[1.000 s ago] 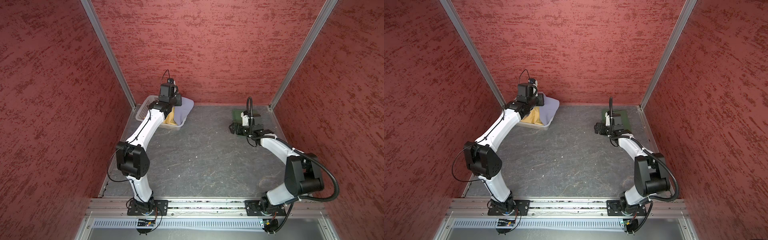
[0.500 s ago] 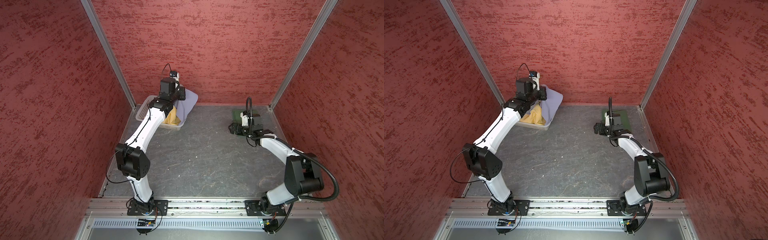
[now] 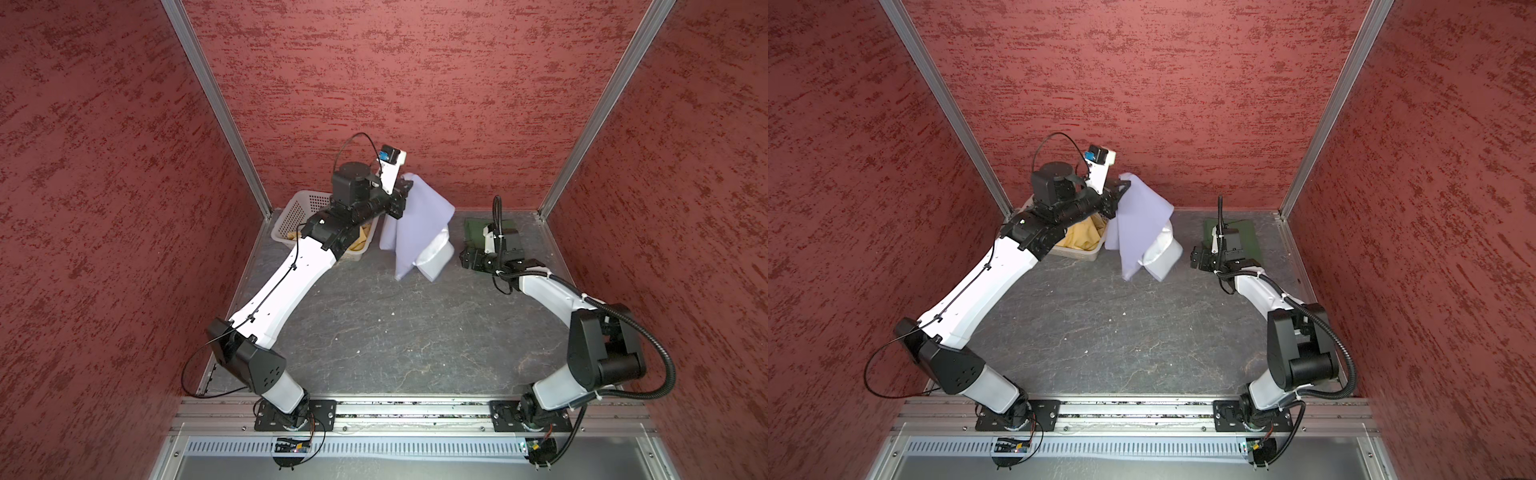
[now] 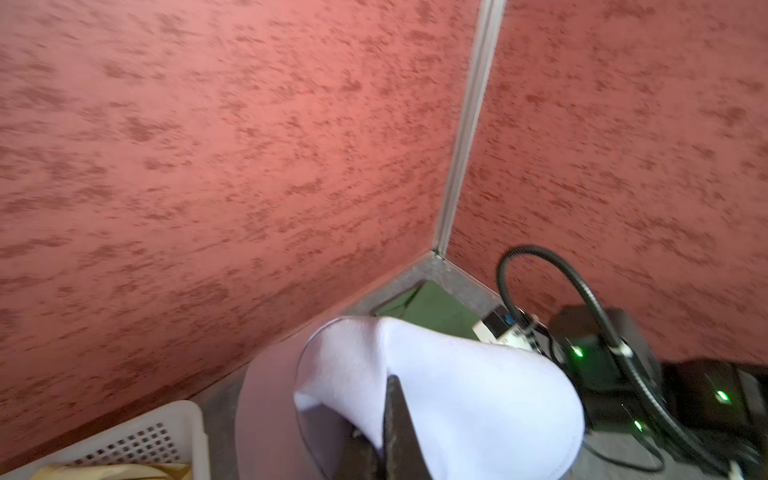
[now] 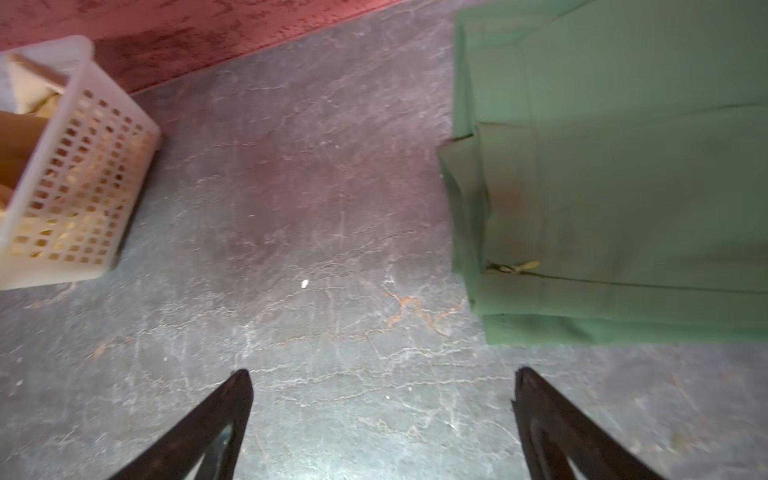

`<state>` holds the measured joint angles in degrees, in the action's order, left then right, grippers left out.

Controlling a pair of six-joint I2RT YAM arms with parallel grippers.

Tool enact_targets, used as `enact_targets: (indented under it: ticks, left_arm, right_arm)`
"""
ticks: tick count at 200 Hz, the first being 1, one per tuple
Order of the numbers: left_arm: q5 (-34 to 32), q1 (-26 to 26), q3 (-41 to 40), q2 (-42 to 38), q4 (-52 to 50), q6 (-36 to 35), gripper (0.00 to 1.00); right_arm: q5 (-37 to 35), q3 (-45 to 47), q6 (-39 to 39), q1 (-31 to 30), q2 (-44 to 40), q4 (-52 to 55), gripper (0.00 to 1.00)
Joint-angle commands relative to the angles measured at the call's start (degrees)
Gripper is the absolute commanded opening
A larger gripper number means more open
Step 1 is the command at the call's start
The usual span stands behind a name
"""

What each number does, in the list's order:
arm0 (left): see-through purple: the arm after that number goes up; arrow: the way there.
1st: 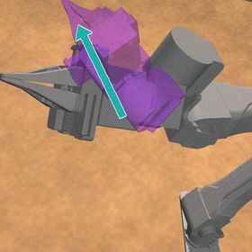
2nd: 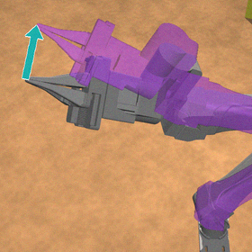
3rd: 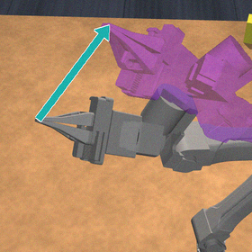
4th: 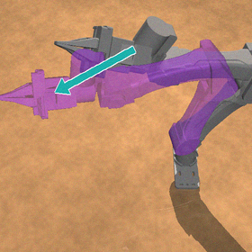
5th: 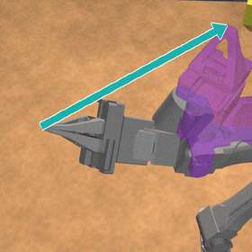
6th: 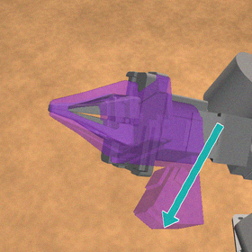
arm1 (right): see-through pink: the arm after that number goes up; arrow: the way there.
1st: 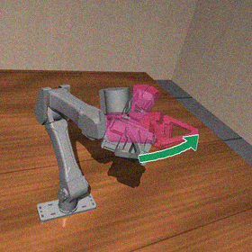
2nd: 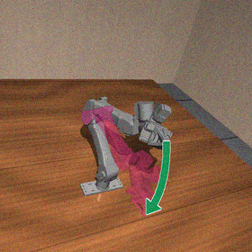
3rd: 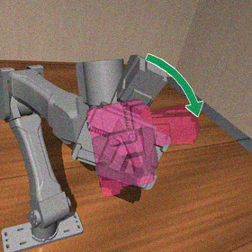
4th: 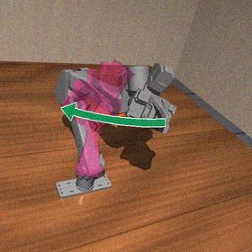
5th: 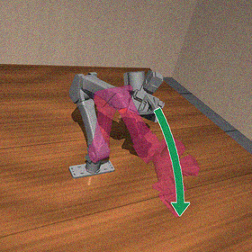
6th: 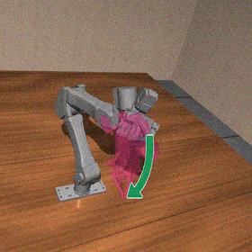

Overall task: Fold and stack skirts
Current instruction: Flatten out the skirt at the center of the table.

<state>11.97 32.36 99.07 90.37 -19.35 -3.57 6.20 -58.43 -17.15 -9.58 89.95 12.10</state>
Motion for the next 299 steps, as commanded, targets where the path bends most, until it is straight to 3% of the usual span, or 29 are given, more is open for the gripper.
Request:
enact_targets:
  ticks: [1, 42, 111, 161, 221, 299]
  left_arm:
    - [1.65, 2.60, -6.17, 0.17, -1.30, -3.80, 0.00]
    - [1.19, 4.29, -19.43, 1.62, 0.31, 0.76, 0.00]
    - [-9.86, 4.71, -30.95, 3.92, -0.84, 5.58, 0.00]
    - [-19.53, 6.76, -30.17, 6.93, -2.60, 3.50, 0.00]
    - [-25.77, 11.60, -28.93, 9.95, -1.20, -1.26, 0.00]
    - [-23.01, 12.38, -32.68, 8.33, 2.92, 0.93, 0.01]
  right_arm:
    - [-5.67, -2.38, -1.31, 0.00, -0.24, 2.77, 0.99]
    - [-9.00, -2.34, 0.14, 0.04, -2.35, 5.45, 0.99]
    - [-2.13, -1.20, 3.55, -1.12, -3.60, 5.28, 0.96]
    - [0.00, -3.57, 4.79, -5.77, 0.75, 5.13, 0.95]
    - [2.75, -11.58, 4.32, -11.18, 12.03, 3.99, 0.97]
    - [3.68, -16.97, 3.00, -12.91, 20.73, 3.11, 0.95]
